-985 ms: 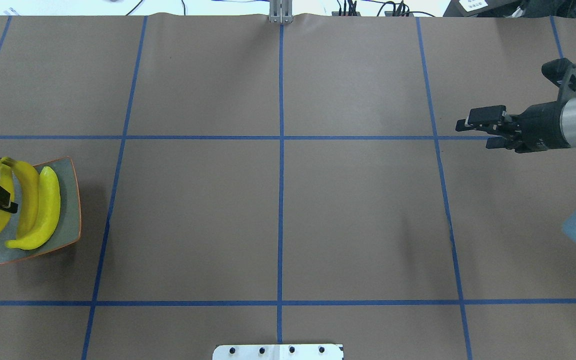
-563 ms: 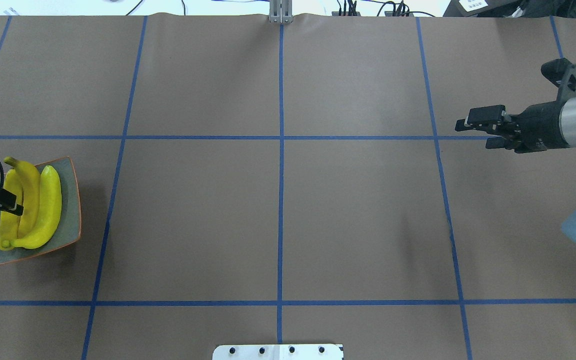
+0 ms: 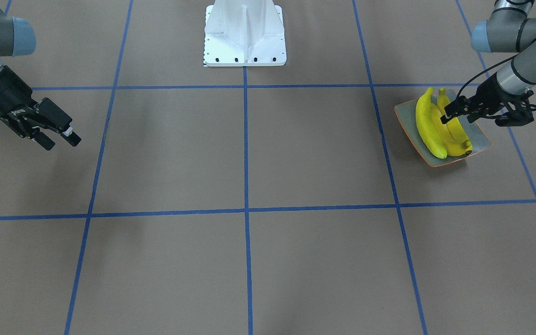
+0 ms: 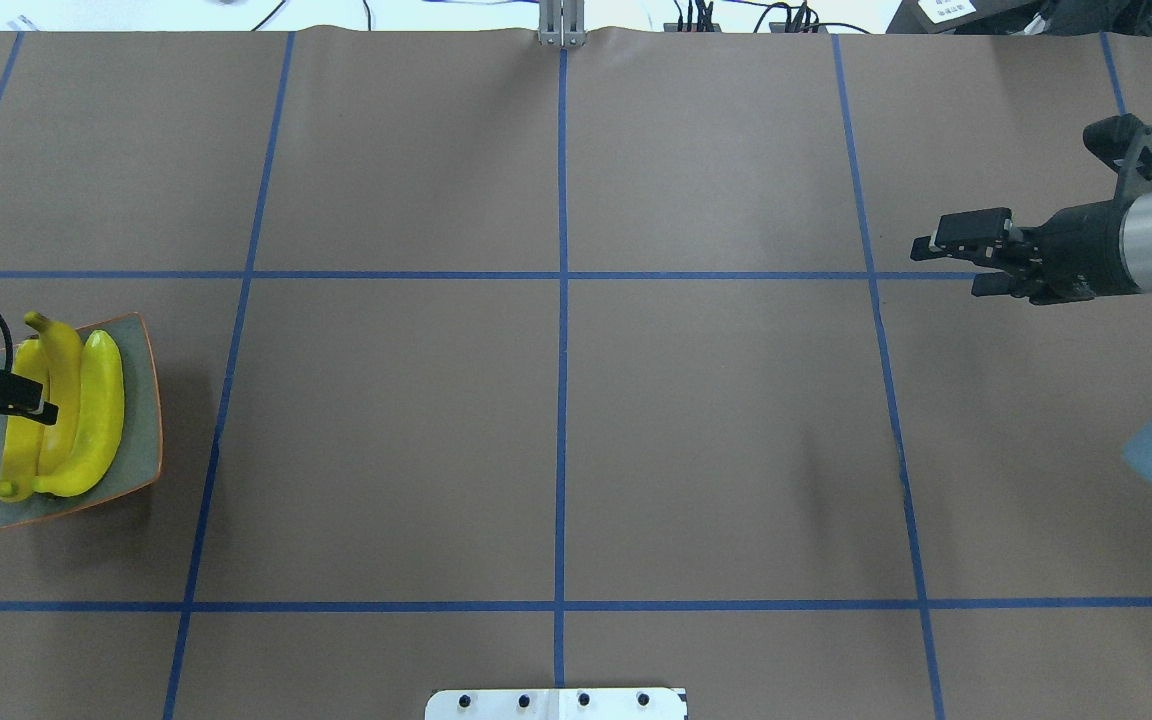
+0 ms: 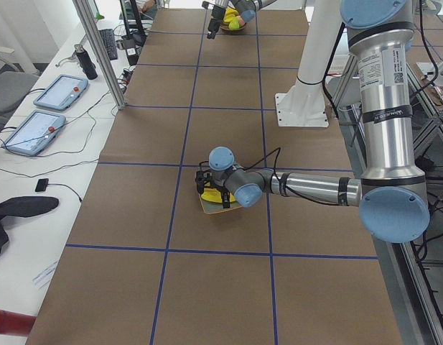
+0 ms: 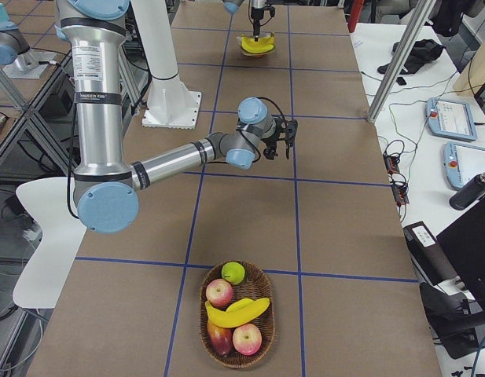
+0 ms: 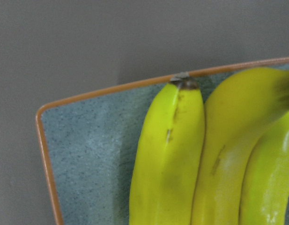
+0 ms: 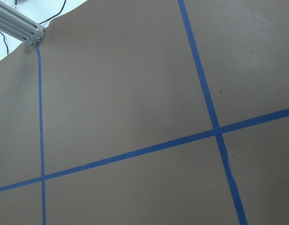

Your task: Transfer all bananas from basket to plate

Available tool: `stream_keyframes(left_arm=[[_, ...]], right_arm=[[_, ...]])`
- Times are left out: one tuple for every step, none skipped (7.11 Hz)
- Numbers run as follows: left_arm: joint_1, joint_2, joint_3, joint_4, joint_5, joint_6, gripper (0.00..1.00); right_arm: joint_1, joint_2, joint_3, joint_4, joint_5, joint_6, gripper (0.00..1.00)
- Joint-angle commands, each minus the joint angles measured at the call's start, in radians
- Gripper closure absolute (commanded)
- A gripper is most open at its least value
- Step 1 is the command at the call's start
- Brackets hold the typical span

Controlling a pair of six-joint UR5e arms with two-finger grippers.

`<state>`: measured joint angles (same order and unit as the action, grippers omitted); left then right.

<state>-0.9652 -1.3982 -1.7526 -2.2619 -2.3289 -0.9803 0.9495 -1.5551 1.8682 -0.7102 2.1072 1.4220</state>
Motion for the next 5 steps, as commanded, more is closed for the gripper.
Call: stream_keyframes(left_arm=[[-0.032,0.013,-0.118,0.005,-0.006,0.0,0.01],[-0.046,0.011,-0.152,0.007,-0.004,-0.003,0.01],[-0.05,0.011,-0.169,0.007,0.005,-0.004,0.01],[-0.052,0.01,-0.174,0.005,0.012,-0.004,0.01],[-0.043,0.01,-0.188,0.007,0.052,-0.004,0.01]], right_arm=[[0.037,-0.022,0.0,0.001,0.01,-0.029,0.0],[0.07,-0.055,-0.001,-0.002,0.025,-0.119,0.0],[0.125,-0.098,-0.01,-0.005,0.06,-0.233,0.0],[0.208,-0.124,-0.042,-0.006,0.126,-0.344,0.0],[0.294,-0.152,-0.09,-0.006,0.175,-0.471,0.0]])
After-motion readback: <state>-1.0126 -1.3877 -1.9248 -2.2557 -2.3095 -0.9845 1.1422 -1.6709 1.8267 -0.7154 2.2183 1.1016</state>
